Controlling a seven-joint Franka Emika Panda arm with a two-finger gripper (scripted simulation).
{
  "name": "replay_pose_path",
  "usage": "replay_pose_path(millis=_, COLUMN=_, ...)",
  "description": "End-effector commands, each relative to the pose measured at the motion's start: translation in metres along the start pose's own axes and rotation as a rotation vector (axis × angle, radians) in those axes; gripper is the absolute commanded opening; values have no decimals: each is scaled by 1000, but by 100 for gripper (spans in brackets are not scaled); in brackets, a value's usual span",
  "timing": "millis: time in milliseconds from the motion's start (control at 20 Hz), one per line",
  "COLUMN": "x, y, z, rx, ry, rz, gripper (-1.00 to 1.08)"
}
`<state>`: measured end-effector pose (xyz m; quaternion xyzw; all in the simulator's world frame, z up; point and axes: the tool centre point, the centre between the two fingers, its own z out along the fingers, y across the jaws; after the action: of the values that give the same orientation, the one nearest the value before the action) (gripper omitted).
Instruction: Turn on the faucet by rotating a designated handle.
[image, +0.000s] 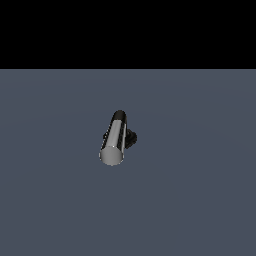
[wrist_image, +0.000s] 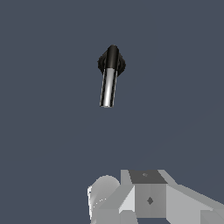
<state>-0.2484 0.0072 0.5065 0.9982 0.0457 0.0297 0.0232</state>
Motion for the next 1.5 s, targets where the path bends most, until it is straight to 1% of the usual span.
replay_pose_path(millis=0, x=0, y=0, z=0, rx=0, ry=0, rz=0, gripper=-100)
replay_pose_path(millis=300, x=2, y=-2, z=9, rx=1, ry=-1, rz=1, gripper=-100)
replay_pose_path(millis=600, x=7, y=-8, z=37, rx=4, ry=-5, rz=3, gripper=-100)
replay_pose_path(millis=850, x=14, y=-15, z=73, rx=9, ry=-11, rz=6, gripper=-100)
replay_pose_path(millis=1450, x=34, y=-38, z=179, rx=21, ry=-26, rz=13, gripper=-100)
